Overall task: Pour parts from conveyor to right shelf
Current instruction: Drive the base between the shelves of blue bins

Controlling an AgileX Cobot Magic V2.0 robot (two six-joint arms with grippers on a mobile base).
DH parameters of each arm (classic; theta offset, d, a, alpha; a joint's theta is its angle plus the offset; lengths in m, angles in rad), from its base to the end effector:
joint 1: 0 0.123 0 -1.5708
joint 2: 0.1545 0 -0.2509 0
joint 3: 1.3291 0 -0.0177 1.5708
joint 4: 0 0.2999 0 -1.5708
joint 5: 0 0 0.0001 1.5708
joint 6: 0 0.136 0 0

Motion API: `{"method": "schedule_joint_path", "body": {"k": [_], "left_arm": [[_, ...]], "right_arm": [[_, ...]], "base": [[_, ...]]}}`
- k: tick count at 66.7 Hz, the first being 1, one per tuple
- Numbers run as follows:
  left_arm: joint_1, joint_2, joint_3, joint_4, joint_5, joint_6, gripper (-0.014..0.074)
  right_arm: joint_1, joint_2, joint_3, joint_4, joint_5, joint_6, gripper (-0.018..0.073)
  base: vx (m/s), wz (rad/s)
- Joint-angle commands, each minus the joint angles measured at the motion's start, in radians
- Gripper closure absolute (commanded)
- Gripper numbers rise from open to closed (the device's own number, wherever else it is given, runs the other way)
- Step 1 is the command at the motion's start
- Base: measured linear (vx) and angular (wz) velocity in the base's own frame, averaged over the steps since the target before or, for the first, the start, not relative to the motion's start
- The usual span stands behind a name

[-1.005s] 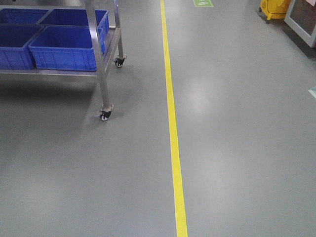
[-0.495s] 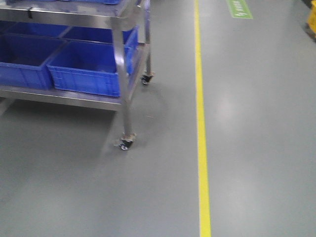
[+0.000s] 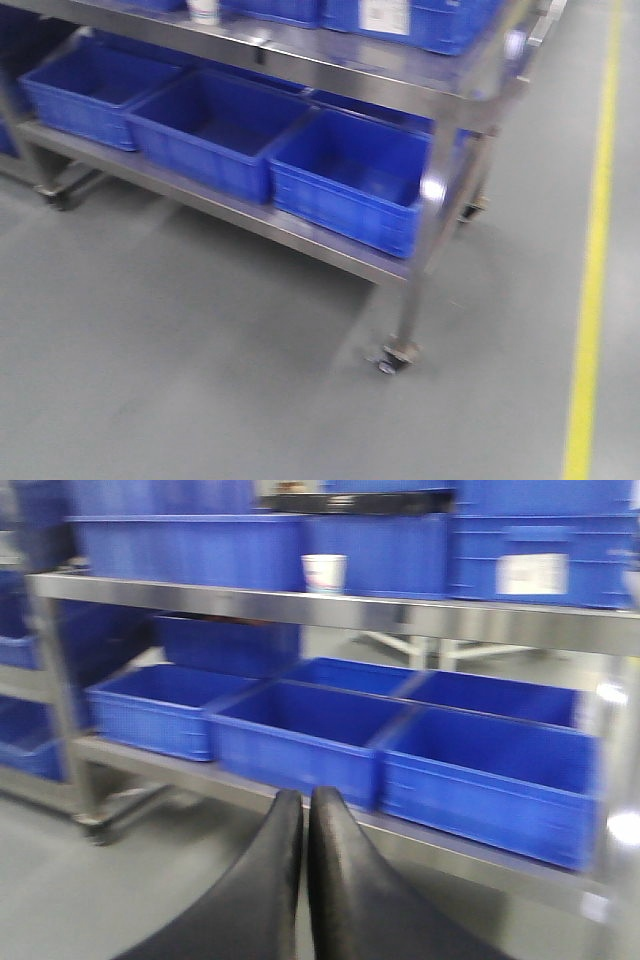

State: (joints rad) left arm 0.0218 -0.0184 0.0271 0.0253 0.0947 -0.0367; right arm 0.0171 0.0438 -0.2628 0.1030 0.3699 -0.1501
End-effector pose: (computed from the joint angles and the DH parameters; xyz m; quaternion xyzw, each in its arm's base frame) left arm 0.1849 0.0044 0.1959 -0.0127 0.7127 0.0045 0.7014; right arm 0.1702 0.0080 0.2712 -0.0386 0.7276 0.0009 0.6849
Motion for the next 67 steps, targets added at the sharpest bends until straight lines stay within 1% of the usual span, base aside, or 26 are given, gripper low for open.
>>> {"method": "schedule_joint_path", "body": {"k": [1, 22, 48, 67], "left_arm": [[-0.006, -0.006, -0.020, -0.006, -0.072, -0.007, 0.0603], [-0.006, -0.006, -0.020, -0.006, -0.072, -0.007, 0.0603], [-0.006, -0.006, -0.020, -0.006, -0.072, -0.007, 0.0603], [-0.006, -0.006, -0.020, -0.006, -0.072, -0.007, 0.0603]], "right_arm": [[0.002, 0.013, -0.026, -0.004, -0.085, -0.001, 0.0561], [0.002, 0.013, -0.026, -0.004, -0.085, -0.001, 0.0561], [0.002, 0.013, -0.026, -0.004, -0.085, -0.001, 0.0561], [0.002, 0.013, -0.026, -0.004, -0.085, -0.001, 0.0561]], "base": [[0.43, 0.79], [0.32, 0.93], [0.16, 1.02], [0.09, 0.70]]}}
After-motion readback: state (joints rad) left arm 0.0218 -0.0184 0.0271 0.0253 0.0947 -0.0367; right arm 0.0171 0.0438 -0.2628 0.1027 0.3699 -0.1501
